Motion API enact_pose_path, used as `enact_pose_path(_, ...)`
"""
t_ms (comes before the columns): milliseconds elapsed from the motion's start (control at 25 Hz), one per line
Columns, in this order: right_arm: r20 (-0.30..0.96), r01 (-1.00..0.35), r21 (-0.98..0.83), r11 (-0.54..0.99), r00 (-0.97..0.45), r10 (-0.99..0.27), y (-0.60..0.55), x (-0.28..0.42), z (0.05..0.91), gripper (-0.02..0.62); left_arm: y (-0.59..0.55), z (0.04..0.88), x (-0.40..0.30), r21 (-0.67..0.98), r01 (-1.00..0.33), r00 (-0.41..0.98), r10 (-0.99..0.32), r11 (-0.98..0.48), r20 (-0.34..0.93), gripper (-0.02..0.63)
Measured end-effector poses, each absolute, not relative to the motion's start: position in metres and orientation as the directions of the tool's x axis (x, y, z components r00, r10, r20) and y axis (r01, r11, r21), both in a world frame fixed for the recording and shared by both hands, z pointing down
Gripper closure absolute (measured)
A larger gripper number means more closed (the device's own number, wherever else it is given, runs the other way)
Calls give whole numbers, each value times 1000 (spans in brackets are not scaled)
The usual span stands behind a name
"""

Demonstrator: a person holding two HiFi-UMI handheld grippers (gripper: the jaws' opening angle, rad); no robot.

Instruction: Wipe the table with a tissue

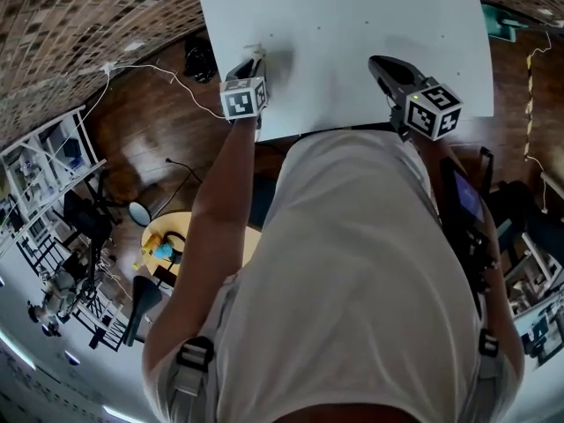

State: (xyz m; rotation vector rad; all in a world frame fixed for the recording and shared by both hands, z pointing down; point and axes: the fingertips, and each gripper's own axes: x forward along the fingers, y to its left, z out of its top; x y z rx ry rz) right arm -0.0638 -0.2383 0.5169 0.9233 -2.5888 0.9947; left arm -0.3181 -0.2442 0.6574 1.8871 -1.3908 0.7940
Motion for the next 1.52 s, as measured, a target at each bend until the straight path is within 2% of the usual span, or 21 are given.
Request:
enact_pose_path(520, 408, -621, -538, 571, -784, -468, -246, -48, 522, 588, -239, 660, -257, 142, -931, 302, -494, -335, 815, 538)
enact_pose_path(760, 404, -616, -539, 575, -788, -465, -247, -49, 522, 588, -211, 666, -229, 109, -827, 374, -396, -552, 838, 538)
enact_pose_path(920, 400, -614, -537, 579, -789, -466, -246, -49, 521, 588, -201, 671, -254, 6, -786, 335, -418, -618, 844, 535)
enact_pose_path(1040, 402, -617, -536, 576, -787, -468, -244, -46, 521, 588, -208, 669, -290, -5, -862, 275, -477, -507, 835, 534)
enact_pose_path(1160, 404, -621, -538, 569, -783, -472, -243, -43, 521, 588, -221, 663, -334, 73, -975, 174, -519, -209, 837, 535)
enact_pose_path(1240, 404, -626, -539, 563, -779, -479, -243, -40, 521, 588, -229, 652, -352, 110, -991, 136, -547, -81, 826, 535)
enact_pose_path(1360, 405, -633, -544, 552, -773, -488, -245, -36, 522, 588, -242, 632, -348, 199, -979, 187, -605, -48, 774, 534)
enact_pose_path(1520, 406, -635, -554, 538, -771, -491, -246, -30, 523, 588, -262, 626, -324, 260, -964, 233, -620, -49, 749, 535)
